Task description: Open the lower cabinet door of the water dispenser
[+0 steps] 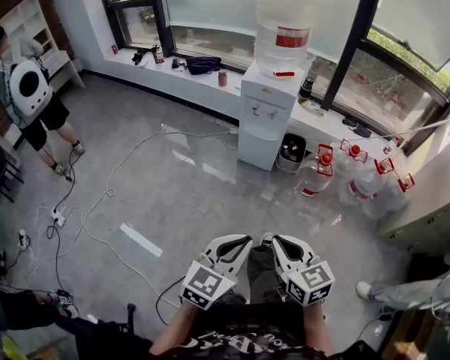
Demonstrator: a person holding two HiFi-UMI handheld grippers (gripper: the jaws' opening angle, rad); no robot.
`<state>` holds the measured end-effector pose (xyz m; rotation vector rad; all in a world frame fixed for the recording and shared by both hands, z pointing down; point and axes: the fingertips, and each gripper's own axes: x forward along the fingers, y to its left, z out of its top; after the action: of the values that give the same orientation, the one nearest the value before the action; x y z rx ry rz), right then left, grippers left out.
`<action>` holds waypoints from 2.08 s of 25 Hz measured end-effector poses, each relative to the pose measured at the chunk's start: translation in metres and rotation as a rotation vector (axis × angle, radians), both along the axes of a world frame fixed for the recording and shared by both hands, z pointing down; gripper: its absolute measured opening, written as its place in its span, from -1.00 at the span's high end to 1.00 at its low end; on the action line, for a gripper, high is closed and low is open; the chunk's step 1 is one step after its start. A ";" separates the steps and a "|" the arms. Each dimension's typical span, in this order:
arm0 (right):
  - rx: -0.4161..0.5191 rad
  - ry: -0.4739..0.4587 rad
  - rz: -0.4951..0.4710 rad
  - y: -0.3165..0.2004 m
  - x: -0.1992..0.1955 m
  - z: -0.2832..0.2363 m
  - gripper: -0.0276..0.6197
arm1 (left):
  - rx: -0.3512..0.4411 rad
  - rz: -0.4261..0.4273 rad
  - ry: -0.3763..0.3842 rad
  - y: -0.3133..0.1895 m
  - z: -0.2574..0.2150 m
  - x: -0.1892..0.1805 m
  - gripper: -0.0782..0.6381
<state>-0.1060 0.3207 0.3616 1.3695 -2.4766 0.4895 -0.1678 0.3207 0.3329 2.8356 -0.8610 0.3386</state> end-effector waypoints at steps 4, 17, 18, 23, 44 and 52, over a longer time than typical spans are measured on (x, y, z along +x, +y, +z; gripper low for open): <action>-0.019 -0.020 -0.008 -0.043 0.025 0.012 0.87 | -0.022 -0.022 0.006 -0.039 0.005 0.020 0.73; -0.010 -0.054 -0.071 -0.223 0.150 0.004 0.87 | 0.017 -0.126 -0.061 -0.217 -0.012 0.132 0.73; -0.011 -0.057 -0.072 -0.233 0.159 0.003 0.87 | 0.015 -0.129 -0.077 -0.225 -0.011 0.141 0.73; -0.023 -0.072 -0.077 -0.269 0.190 0.010 0.87 | -0.003 -0.157 -0.165 -0.252 0.004 0.163 0.73; -0.129 -0.081 0.169 -0.337 0.266 0.093 0.87 | -0.124 0.066 -0.204 -0.352 0.052 0.220 0.73; -0.138 -0.039 0.275 -0.430 0.266 0.168 0.85 | -0.132 0.256 -0.276 -0.431 0.111 0.208 0.73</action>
<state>0.1602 -0.1091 0.5293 1.6644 -2.2441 0.7379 0.0397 -0.1106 0.4441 2.8150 -0.4923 0.8037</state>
